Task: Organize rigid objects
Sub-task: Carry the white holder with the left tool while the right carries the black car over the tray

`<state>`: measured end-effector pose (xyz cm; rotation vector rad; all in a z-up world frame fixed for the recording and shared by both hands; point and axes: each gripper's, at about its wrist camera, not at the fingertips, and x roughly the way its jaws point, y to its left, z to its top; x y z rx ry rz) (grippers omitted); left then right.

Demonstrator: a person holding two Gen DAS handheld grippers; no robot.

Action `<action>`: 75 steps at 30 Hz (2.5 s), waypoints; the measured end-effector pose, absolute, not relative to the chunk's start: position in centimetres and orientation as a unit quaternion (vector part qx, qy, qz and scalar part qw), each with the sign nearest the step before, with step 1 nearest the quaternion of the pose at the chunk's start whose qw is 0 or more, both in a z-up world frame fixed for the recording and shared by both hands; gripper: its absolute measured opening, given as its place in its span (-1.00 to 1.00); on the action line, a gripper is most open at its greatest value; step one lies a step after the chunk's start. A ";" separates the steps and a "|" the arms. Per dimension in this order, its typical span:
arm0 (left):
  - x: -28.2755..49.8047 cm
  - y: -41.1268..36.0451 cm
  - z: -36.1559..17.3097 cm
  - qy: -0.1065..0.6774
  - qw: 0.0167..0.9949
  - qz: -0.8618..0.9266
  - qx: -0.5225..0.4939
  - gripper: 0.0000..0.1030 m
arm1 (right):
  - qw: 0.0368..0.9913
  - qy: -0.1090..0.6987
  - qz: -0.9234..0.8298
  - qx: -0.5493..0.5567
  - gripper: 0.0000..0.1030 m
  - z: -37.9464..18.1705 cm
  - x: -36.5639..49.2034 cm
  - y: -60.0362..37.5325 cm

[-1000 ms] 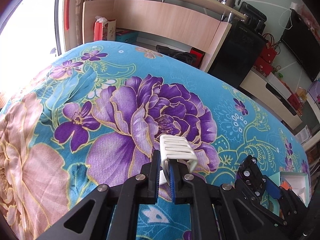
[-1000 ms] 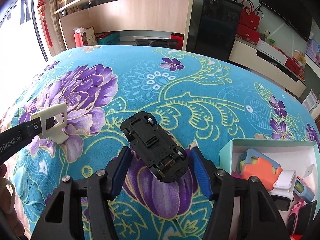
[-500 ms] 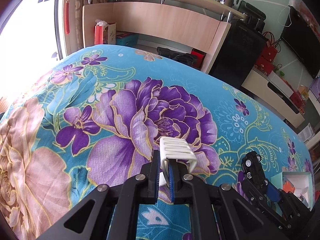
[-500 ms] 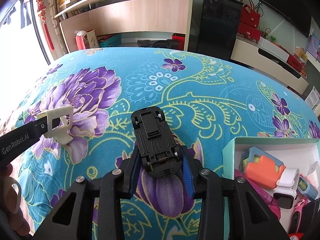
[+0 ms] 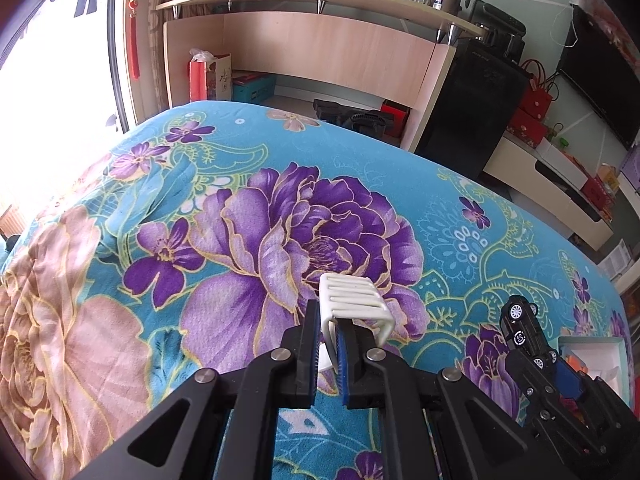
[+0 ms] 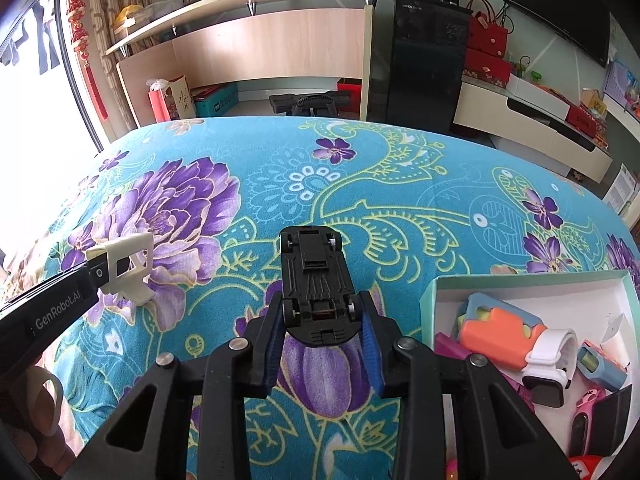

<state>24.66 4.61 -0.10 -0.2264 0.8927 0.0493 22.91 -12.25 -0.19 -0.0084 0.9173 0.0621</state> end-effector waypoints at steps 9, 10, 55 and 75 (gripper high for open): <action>23.2 4.1 2.9 0.399 0.911 0.011 -0.106 -0.84 | 0.905 0.425 0.022 0.001 -0.31 1.7 21.2 -13.3; 23.0 4.0 3.1 0.396 0.912 0.009 -0.106 -0.84 | 0.905 0.425 0.022 0.001 -0.31 1.8 21.1 -13.4; 9.2 -12.6 6.9 0.356 0.910 -0.212 0.017 -0.84 | 0.894 0.440 -0.073 0.047 -0.30 3.7 5.3 -25.8; 9.3 -17.7 3.1 0.394 0.885 -0.244 0.056 -0.82 | 0.884 0.454 -0.083 0.077 -0.30 1.4 5.3 -28.6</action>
